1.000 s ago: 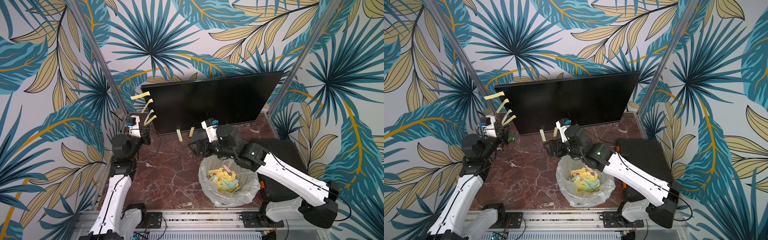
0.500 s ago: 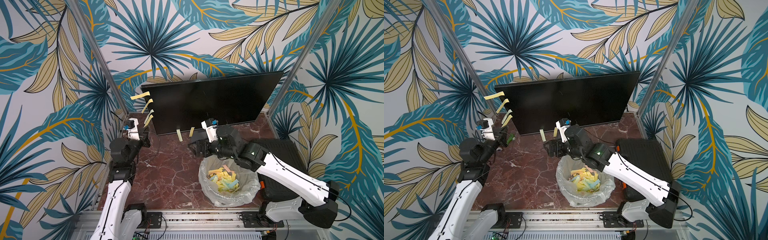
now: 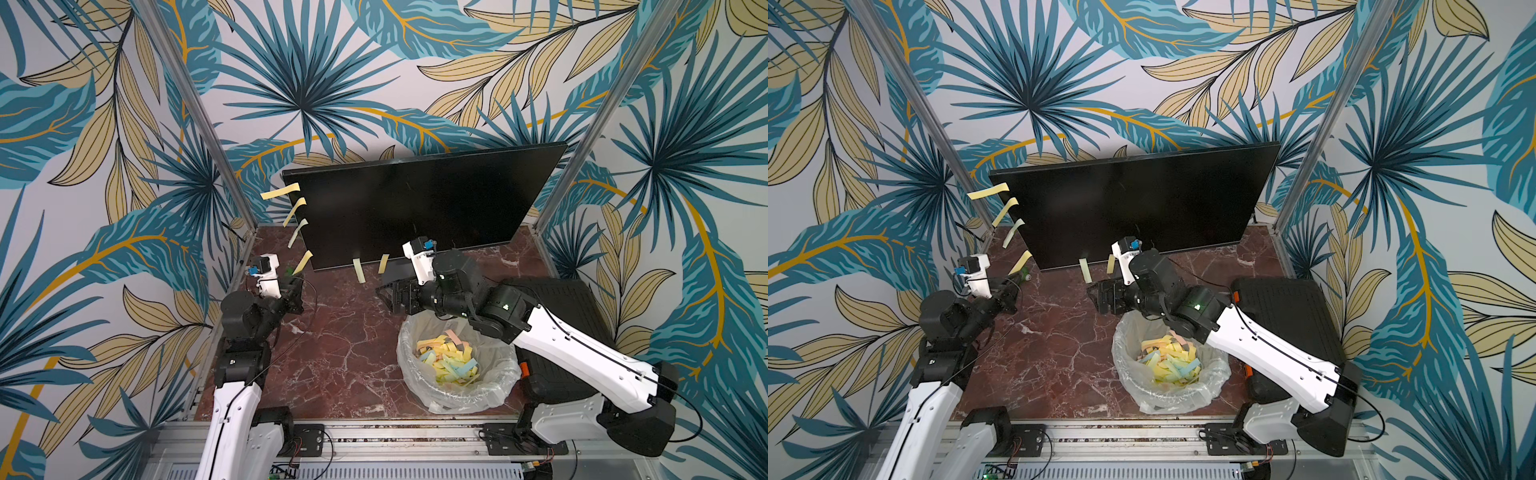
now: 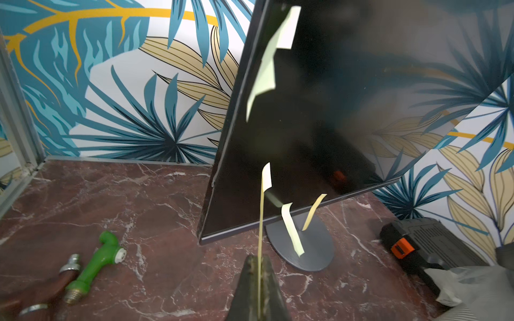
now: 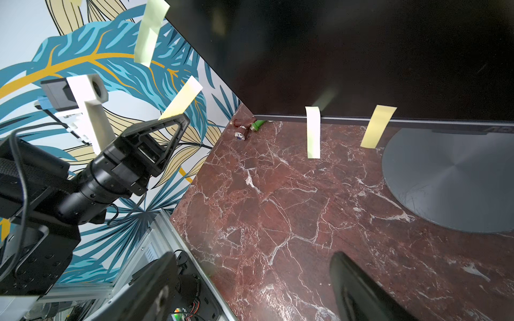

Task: Remove the sticky note from the monitor
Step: Tear off the sticky note from the monitor, then place the sticky note in the trash bin.

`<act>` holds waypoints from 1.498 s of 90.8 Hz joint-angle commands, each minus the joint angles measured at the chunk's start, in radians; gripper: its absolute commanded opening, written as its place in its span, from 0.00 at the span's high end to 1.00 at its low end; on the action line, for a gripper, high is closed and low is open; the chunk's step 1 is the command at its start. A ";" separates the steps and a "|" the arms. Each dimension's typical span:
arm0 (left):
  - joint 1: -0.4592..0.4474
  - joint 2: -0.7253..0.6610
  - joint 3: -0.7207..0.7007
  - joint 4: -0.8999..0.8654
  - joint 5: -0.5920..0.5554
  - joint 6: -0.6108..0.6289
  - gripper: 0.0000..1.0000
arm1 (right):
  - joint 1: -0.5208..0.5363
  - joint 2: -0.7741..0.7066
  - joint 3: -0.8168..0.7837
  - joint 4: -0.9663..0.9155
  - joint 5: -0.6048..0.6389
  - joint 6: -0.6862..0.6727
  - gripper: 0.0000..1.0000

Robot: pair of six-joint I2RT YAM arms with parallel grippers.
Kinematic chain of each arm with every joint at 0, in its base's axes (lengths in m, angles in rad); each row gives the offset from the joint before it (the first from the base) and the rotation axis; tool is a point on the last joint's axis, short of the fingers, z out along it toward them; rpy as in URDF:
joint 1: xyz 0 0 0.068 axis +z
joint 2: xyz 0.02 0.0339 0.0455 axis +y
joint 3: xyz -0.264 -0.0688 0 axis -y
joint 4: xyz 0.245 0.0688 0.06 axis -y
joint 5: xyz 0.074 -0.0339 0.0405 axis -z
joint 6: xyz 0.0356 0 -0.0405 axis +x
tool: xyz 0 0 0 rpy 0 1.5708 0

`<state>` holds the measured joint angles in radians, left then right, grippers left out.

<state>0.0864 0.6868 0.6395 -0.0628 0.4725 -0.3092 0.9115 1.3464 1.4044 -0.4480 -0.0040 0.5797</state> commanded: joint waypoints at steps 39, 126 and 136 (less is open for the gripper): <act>-0.429 -0.185 0.116 -0.390 -0.220 -0.174 1.00 | 0.006 -0.105 0.000 -0.141 0.149 -0.042 0.11; -1.294 0.623 0.729 -0.461 -0.746 0.072 1.00 | 0.006 -0.544 -0.112 -0.512 0.522 0.094 0.10; -1.307 0.637 0.747 -0.498 -0.756 0.097 1.00 | 0.006 -0.542 -0.112 -0.509 0.526 0.091 0.10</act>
<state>-1.2068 1.3247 1.3403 -0.4988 -0.2329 -0.2626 0.9127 0.8051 1.3136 -0.9333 0.4870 0.6563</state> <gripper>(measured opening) 0.066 0.896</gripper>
